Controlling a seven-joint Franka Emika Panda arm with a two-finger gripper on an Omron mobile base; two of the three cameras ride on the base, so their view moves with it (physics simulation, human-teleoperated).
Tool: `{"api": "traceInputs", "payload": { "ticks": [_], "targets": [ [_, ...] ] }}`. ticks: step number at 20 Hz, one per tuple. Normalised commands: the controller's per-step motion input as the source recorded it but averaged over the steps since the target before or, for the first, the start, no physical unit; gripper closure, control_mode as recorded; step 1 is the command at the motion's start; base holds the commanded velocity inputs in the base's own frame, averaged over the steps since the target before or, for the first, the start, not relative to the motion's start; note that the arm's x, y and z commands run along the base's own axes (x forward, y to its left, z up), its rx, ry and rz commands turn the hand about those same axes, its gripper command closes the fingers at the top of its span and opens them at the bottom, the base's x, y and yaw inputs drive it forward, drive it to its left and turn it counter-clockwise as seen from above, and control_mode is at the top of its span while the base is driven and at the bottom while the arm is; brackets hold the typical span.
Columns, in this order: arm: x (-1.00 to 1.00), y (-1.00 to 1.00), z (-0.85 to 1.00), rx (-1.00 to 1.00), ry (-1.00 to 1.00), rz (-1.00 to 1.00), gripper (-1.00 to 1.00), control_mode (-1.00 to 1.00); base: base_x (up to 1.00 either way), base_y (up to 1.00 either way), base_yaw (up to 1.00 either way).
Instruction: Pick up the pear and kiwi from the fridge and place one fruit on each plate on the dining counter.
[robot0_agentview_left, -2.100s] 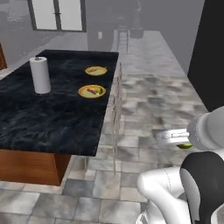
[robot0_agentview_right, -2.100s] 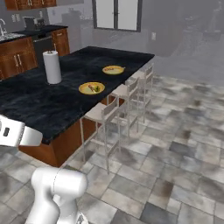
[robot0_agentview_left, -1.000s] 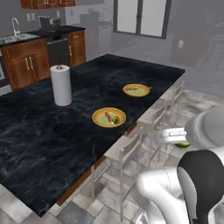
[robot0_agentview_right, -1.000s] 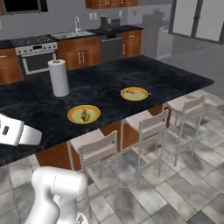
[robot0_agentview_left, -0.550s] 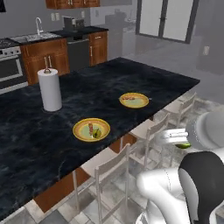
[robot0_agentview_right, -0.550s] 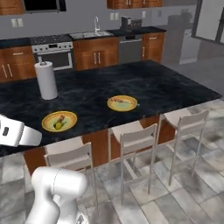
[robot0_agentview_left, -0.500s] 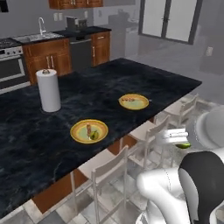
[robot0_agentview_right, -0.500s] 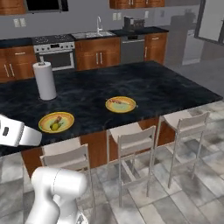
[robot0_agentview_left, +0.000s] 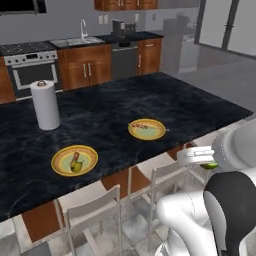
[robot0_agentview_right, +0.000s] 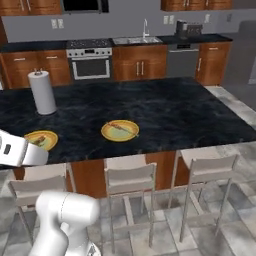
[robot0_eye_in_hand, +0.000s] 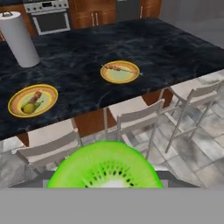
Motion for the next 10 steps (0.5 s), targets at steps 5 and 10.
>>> {"api": "traceInputs", "payload": {
  "ticks": [5,10],
  "targets": [
    [0.00,0.00,0.00,0.00,0.00,0.00,1.00,1.00,0.03,-0.71,0.43],
    [0.00,0.00,0.00,0.00,0.00,0.00,1.00,1.00,0.20,-0.44,0.38]
  ]
}}
